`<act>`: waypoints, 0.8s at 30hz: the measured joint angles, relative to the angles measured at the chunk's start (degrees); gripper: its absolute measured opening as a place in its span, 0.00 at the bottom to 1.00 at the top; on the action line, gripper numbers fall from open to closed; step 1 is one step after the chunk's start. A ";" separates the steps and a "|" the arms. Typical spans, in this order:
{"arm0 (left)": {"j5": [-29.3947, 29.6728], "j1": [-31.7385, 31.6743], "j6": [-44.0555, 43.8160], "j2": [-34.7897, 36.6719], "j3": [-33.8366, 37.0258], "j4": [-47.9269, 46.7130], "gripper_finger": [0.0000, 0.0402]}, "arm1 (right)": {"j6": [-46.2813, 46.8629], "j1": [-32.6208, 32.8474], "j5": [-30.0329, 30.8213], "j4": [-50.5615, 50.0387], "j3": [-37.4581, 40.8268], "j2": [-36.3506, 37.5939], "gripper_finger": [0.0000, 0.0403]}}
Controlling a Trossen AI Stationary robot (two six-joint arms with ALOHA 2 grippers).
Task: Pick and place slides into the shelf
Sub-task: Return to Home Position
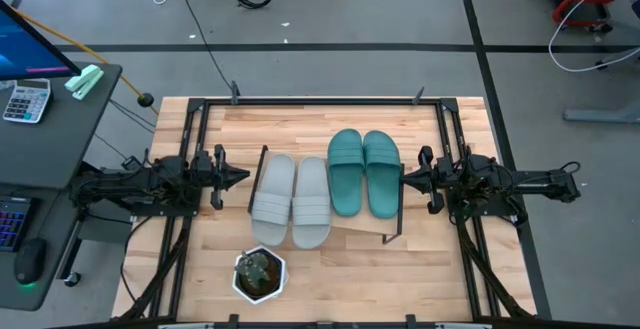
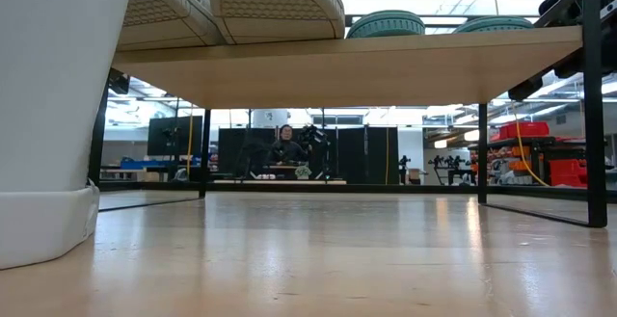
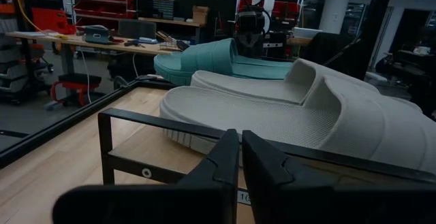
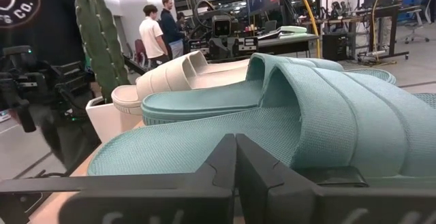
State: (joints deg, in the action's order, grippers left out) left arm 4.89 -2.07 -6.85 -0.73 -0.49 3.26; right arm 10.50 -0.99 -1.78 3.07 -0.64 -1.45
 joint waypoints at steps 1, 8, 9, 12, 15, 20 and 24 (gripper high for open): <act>0.00 -0.02 -0.02 0.00 0.02 -0.01 0.06 | 0.00 0.01 0.00 0.00 0.00 0.00 0.03; 0.00 -0.02 0.00 0.00 0.00 -0.01 0.09 | 0.00 0.01 0.00 0.00 0.00 0.00 0.03; 0.00 -0.02 0.00 0.00 0.00 0.01 0.09 | 0.00 0.00 0.00 0.00 0.00 0.00 0.03; 0.00 -0.01 0.00 0.00 0.00 -0.01 0.09 | 0.00 0.00 0.00 0.00 0.00 0.00 0.03; 0.00 -0.01 0.00 0.00 0.01 0.00 0.08 | 0.00 0.02 0.00 0.00 0.00 0.00 0.04; 0.00 -0.02 0.00 0.01 0.02 -0.01 0.05 | 0.01 0.01 0.00 0.00 0.00 0.00 0.04; 0.00 0.00 -0.02 0.00 0.00 0.00 0.05 | 0.02 0.02 0.02 0.00 0.00 0.00 0.04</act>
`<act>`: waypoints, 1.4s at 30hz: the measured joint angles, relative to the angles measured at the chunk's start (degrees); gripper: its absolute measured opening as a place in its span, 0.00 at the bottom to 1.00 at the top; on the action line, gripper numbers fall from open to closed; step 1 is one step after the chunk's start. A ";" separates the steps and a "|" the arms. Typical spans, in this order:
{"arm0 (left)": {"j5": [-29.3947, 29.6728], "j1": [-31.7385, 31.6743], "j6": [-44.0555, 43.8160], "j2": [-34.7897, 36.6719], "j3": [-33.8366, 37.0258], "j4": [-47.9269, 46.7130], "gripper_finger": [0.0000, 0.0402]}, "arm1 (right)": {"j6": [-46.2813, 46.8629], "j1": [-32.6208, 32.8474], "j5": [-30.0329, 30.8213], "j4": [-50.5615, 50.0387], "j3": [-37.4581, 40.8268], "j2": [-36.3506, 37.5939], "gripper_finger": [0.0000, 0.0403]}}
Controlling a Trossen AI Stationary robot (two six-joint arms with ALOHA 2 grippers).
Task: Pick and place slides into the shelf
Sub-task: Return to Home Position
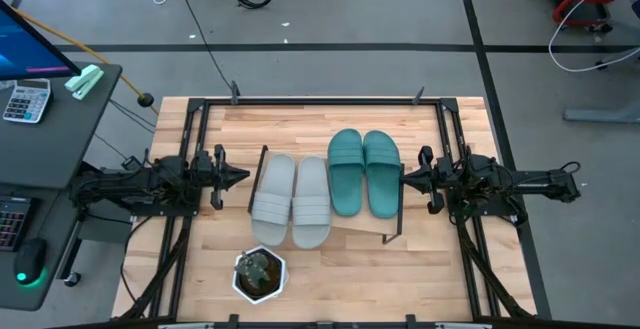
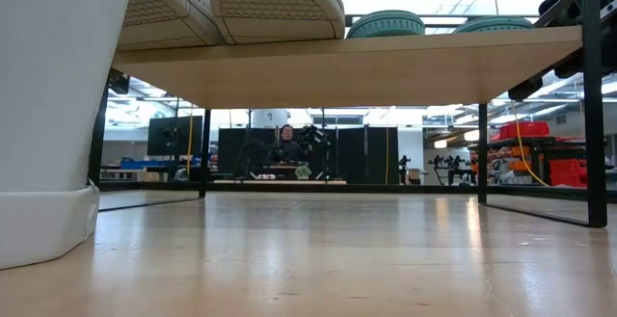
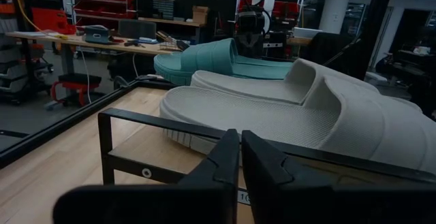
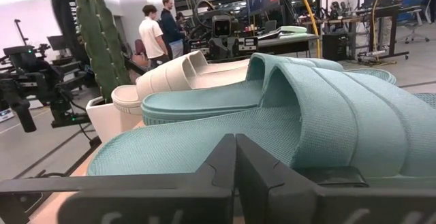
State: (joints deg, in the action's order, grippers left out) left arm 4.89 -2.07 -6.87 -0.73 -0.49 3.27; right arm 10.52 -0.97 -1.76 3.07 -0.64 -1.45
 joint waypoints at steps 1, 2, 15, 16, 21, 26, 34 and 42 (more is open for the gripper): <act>0.00 -0.02 0.02 0.00 0.01 -0.02 0.06 | 0.00 -0.01 0.00 -0.01 0.00 0.00 0.04; 0.00 -0.02 0.02 0.00 0.01 -0.01 0.06 | 0.00 -0.02 0.00 -0.01 0.00 0.00 0.04; 0.00 0.00 0.01 0.00 0.02 -0.01 0.07 | -0.01 0.00 0.00 -0.02 0.00 0.00 0.04; 0.00 0.00 0.02 0.00 0.00 0.00 0.07 | -0.01 0.00 0.00 -0.01 0.00 0.00 0.04; 0.00 0.00 0.01 0.00 0.00 0.00 0.06 | 0.00 -0.02 -0.01 -0.02 0.00 -0.01 0.04; 0.00 0.00 0.01 0.00 0.00 -0.01 0.08 | 0.00 -0.01 -0.02 -0.01 0.00 -0.01 0.04; 0.00 -0.02 0.00 0.02 0.00 -0.02 0.09 | 0.01 0.00 -0.01 -0.02 0.00 -0.01 0.04; 0.00 -0.02 0.02 0.02 0.00 -0.02 0.06 | 0.01 -0.02 -0.02 0.00 0.00 -0.02 0.04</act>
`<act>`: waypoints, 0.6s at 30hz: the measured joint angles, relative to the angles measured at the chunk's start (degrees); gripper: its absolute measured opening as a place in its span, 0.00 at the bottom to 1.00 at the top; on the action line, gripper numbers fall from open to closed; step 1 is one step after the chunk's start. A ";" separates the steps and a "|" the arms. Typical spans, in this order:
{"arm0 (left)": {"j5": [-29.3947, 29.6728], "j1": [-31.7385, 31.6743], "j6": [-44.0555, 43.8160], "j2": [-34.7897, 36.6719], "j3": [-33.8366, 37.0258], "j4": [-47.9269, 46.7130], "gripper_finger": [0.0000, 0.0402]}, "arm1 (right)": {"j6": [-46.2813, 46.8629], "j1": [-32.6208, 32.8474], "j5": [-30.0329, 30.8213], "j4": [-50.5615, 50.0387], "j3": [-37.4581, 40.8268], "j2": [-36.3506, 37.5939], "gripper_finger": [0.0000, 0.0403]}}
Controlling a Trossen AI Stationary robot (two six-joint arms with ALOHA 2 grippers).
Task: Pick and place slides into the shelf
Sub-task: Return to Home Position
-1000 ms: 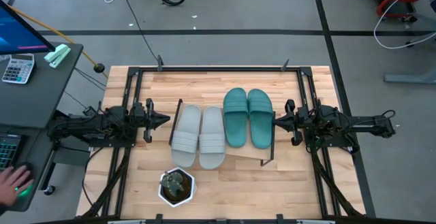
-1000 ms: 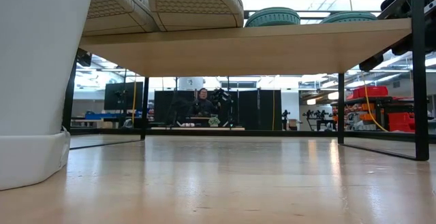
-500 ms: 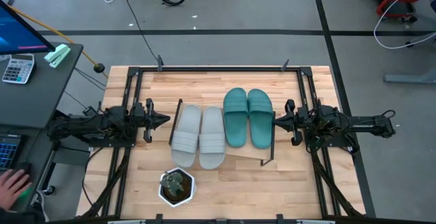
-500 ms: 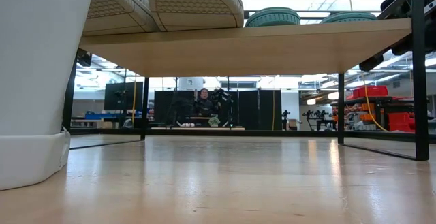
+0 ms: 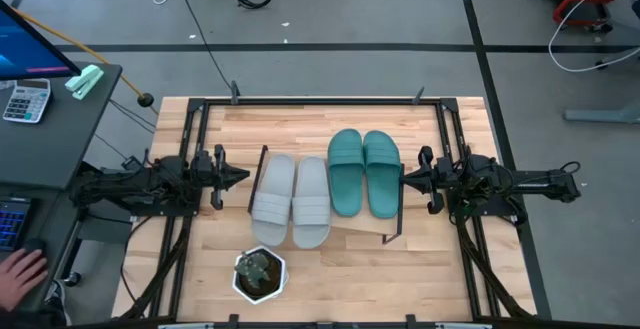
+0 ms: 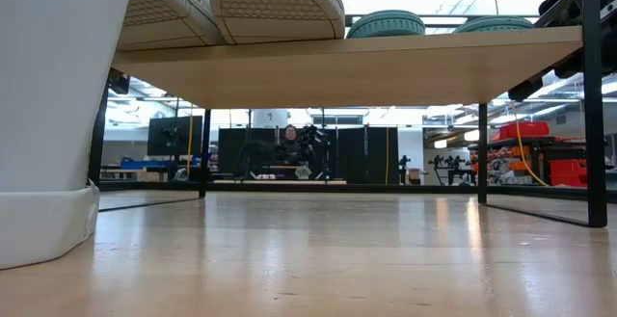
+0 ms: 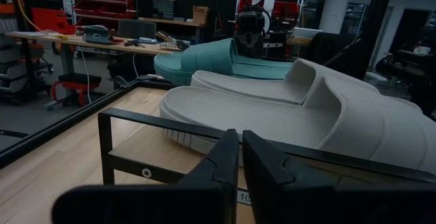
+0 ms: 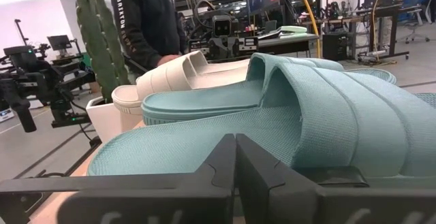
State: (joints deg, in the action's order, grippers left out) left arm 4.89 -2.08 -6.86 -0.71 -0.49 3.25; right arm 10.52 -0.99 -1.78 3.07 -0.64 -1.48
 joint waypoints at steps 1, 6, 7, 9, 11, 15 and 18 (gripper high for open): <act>0.00 0.02 -0.01 0.00 -0.01 0.02 0.06 | 0.00 0.02 0.00 0.00 0.00 0.00 0.04; 0.00 0.00 0.01 0.00 0.00 0.01 0.07 | -0.01 0.02 0.00 0.00 0.00 0.01 0.04; 0.00 0.01 -0.02 0.00 -0.01 0.01 0.07 | 0.00 0.02 0.00 0.00 0.00 0.00 0.04; 0.00 0.00 -0.01 0.00 0.00 0.00 0.08 | 0.00 0.01 0.02 0.00 0.00 0.00 0.04; 0.00 0.00 -0.01 0.00 -0.01 0.00 0.09 | 0.00 0.00 0.02 -0.02 0.00 0.00 0.04; 0.00 0.01 -0.01 0.00 0.00 0.00 0.09 | 0.00 0.01 0.02 0.00 0.00 0.01 0.04; 0.00 0.01 -0.01 0.00 0.00 0.01 0.07 | 0.00 0.01 0.01 -0.01 0.00 0.00 0.04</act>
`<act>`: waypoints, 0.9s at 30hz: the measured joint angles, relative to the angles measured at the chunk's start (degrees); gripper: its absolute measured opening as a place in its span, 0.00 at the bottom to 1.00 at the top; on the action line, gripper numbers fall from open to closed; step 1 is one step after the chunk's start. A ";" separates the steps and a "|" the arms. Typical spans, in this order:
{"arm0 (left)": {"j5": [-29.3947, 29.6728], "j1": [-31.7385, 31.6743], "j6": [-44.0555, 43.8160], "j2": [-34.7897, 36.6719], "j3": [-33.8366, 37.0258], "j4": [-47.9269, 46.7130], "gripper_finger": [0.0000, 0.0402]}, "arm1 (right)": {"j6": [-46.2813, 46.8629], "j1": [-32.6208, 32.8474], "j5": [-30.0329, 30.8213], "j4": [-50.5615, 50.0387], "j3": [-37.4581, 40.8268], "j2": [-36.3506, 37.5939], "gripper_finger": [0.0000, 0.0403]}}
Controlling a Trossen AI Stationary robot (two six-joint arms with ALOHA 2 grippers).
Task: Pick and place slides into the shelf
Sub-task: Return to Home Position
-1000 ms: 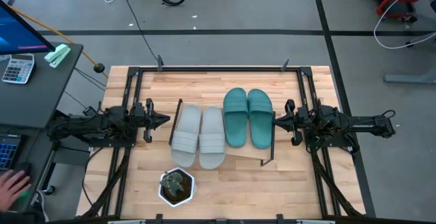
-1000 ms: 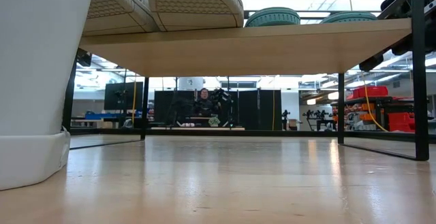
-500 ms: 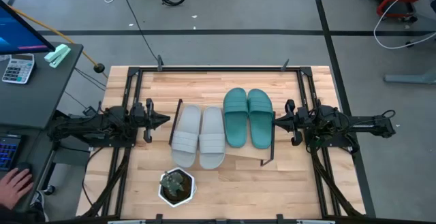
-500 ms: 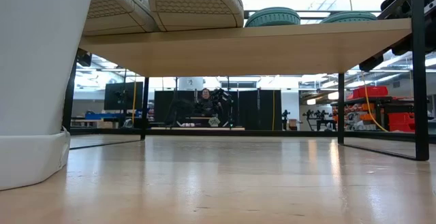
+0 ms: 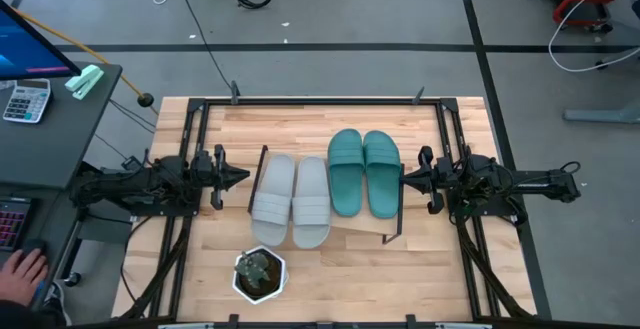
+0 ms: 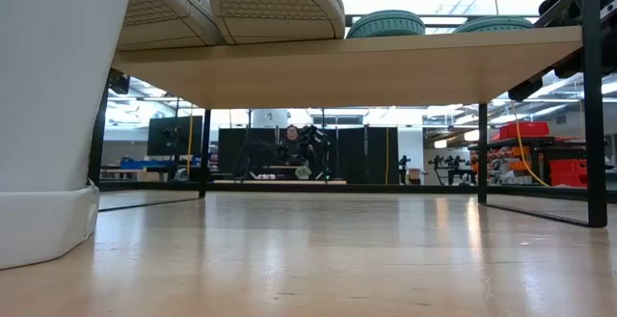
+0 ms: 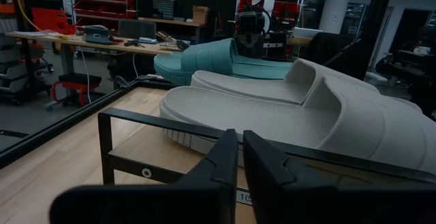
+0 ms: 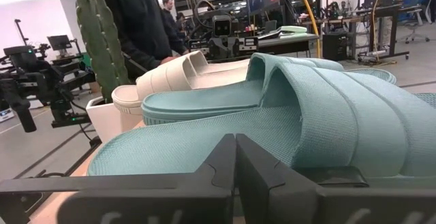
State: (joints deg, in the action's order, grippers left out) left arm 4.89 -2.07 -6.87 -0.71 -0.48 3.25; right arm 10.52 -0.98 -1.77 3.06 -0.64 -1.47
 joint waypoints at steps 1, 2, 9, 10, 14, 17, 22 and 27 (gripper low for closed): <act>0.00 0.00 0.01 0.00 0.01 -0.01 0.07 | 0.00 0.00 0.01 -0.01 0.00 0.01 0.04; 0.00 -0.01 0.02 0.00 -0.01 -0.01 0.06 | 0.00 0.00 -0.01 0.01 0.00 0.00 0.04; 0.00 -0.01 0.01 0.00 -0.01 0.01 0.06 | 0.00 -0.01 0.01 0.01 0.00 0.00 0.04; 0.00 0.00 0.01 0.00 0.00 0.00 0.06 | 0.00 -0.01 -0.01 0.00 0.00 0.00 0.04; 0.00 0.00 0.02 0.00 -0.01 0.00 0.08 | -0.02 0.00 0.00 0.00 0.00 0.00 0.04; 0.00 -0.02 0.01 0.00 0.00 -0.01 0.09 | 0.00 0.00 0.01 0.01 0.00 0.01 0.04; 0.00 -0.01 0.00 0.00 0.00 0.01 0.08 | 0.00 0.01 0.00 0.01 0.00 0.00 0.04; 0.00 -0.01 0.02 0.00 0.01 0.01 0.06 | 0.00 -0.01 -0.01 0.01 0.00 0.00 0.04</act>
State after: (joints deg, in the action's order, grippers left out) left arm 4.89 -2.08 -6.85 -0.71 -0.48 3.26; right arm 10.52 -0.99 -1.78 3.07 -0.64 -1.47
